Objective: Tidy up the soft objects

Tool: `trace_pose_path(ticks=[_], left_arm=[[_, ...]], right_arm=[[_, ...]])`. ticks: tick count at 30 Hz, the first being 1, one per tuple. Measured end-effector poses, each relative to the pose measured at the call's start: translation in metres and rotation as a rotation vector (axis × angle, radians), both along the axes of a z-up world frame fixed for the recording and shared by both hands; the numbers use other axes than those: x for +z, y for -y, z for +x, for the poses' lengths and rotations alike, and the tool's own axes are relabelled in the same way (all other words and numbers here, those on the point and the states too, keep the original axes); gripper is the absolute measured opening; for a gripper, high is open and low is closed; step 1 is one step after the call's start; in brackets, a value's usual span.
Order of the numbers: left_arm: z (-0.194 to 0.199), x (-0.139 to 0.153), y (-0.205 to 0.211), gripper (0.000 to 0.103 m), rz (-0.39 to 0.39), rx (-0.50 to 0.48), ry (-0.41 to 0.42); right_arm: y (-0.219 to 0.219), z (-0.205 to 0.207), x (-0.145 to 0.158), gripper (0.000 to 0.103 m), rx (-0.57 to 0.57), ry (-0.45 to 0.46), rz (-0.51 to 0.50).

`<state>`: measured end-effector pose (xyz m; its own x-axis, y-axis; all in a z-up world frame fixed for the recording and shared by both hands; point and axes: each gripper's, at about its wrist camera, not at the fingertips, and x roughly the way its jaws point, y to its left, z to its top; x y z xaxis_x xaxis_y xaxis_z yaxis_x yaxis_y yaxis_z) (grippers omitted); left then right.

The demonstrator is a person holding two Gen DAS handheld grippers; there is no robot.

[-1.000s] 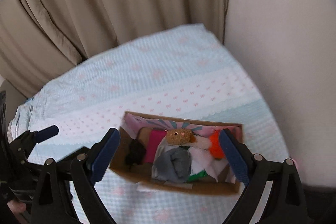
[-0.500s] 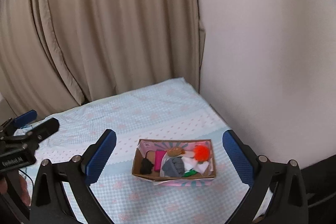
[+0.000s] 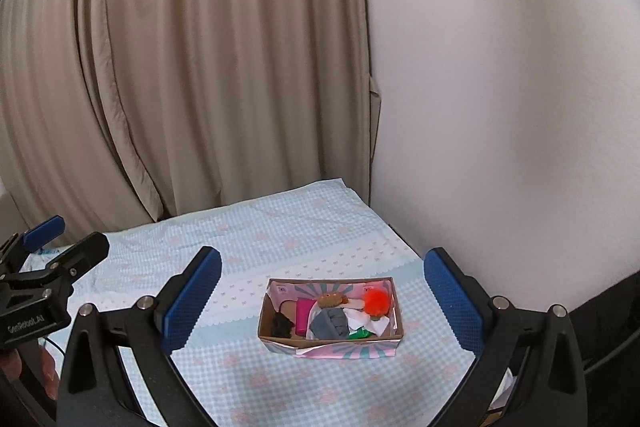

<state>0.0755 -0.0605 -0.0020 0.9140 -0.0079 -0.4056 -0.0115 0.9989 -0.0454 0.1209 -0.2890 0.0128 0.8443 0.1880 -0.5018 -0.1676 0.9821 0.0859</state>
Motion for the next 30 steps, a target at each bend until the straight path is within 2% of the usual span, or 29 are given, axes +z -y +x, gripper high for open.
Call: trace_pose_path(ticks=[13, 30], left_arm=[[-0.005, 0.002, -0.002, 0.103, 0.007, -0.001, 0.032], [-0.005, 0.003, -0.004, 0.103, 0.008, 0.026, 0.032]], right_arm=[[-0.003, -0.01, 0.007, 0.101, -0.042, 0.038, 0.002], [-0.006, -0.01, 0.009, 0.101, -0.045, 0.062, -0.013]])
